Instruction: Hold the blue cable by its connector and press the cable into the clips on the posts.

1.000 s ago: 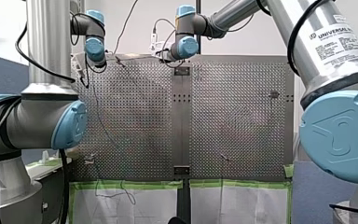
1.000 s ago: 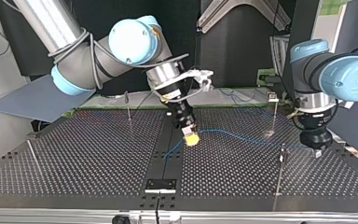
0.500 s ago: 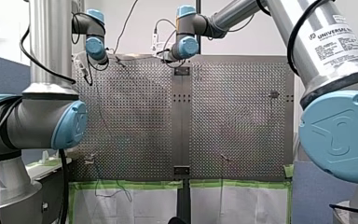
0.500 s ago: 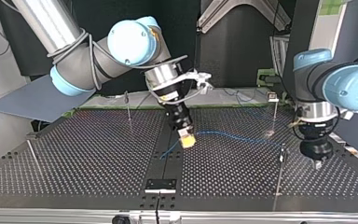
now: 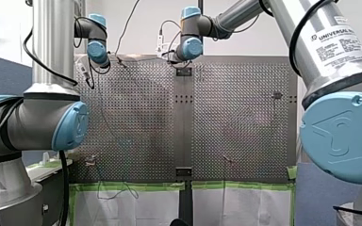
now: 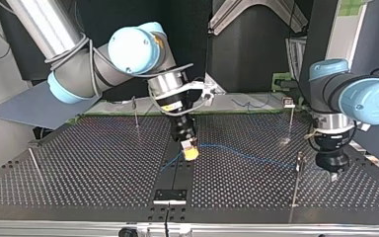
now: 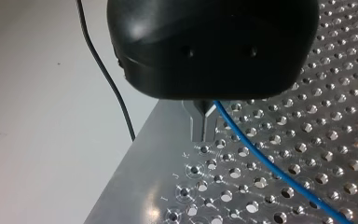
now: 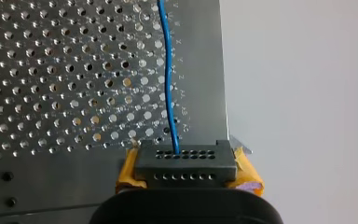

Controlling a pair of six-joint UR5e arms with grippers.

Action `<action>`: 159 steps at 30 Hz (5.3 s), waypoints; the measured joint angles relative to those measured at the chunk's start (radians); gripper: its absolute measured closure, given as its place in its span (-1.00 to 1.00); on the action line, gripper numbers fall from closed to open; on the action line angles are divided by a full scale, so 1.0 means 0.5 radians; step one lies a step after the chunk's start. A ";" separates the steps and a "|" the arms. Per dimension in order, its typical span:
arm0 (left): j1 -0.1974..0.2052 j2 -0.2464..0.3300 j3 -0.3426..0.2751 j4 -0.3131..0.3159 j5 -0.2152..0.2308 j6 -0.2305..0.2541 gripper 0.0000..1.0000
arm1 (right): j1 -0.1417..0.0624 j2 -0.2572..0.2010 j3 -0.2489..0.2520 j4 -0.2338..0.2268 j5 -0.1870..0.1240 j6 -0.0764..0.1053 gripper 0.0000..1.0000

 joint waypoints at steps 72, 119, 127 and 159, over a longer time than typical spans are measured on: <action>-0.093 0.314 -0.340 -0.302 0.291 -0.197 -1.00 | -0.106 0.154 -0.165 0.013 -0.070 0.009 1.00; -0.329 0.429 -0.314 -0.235 -0.110 0.610 -1.00 | -0.105 0.138 -0.163 0.066 -0.067 0.006 1.00; -0.344 0.423 -0.314 -0.237 -0.134 0.749 -1.00 | -0.105 0.138 -0.163 0.068 -0.064 0.006 1.00; -0.364 0.422 -0.315 -0.244 -0.140 1.052 -1.00 | -0.107 0.138 -0.163 0.069 -0.065 0.006 1.00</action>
